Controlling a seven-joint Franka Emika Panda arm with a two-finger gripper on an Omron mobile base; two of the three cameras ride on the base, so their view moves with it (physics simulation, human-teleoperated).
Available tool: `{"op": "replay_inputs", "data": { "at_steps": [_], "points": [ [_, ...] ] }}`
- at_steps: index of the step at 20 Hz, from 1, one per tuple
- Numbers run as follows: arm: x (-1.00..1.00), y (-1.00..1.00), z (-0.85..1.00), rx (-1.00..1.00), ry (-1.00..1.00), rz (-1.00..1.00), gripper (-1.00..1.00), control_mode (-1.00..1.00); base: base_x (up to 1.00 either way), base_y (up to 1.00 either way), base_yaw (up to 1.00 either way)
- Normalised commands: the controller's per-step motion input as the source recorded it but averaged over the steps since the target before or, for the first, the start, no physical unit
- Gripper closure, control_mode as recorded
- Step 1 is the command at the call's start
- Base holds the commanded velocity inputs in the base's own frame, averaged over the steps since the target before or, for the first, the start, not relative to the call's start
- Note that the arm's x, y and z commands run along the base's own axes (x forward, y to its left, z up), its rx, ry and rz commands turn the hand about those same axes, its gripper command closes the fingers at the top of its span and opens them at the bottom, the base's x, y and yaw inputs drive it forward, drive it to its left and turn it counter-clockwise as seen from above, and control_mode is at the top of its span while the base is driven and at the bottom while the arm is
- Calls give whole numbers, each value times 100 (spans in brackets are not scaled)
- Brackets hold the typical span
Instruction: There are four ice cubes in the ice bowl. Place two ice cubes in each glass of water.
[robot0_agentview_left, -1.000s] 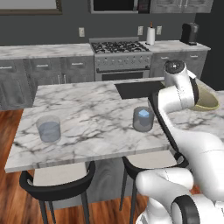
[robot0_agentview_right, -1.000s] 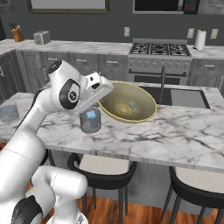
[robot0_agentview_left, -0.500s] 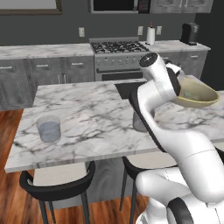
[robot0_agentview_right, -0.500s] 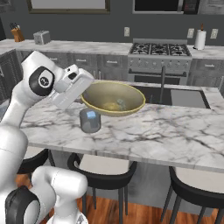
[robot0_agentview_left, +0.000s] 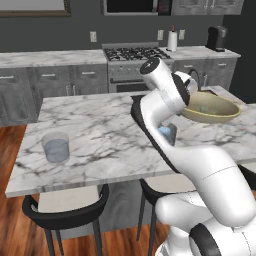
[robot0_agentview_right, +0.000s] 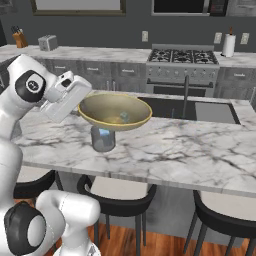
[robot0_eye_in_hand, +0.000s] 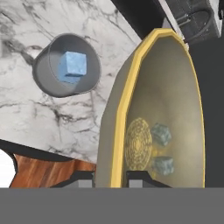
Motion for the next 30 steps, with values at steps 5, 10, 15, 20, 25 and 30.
{"op": "replay_inputs", "data": {
  "at_steps": [5, 10, 15, 20, 25, 30],
  "points": [
    [-11, 13, 0, 0, -9, 0, 100, -100, 0, 0, 0],
    [-11, 23, 0, -2, -11, 0, 100, -100, 0, 0, 0],
    [-4, 13, 0, -2, -2, 0, 100, -100, 0, 0, 0],
    [0, 0, 0, 0, 0, 0, 100, -100, 0, 0, 0],
    [0, 0, 0, 0, 0, 0, 100, -100, 0, 0, 0],
    [0, 0, 0, 0, 0, 0, 100, -100, 0, 0, 0]
  ]
}}
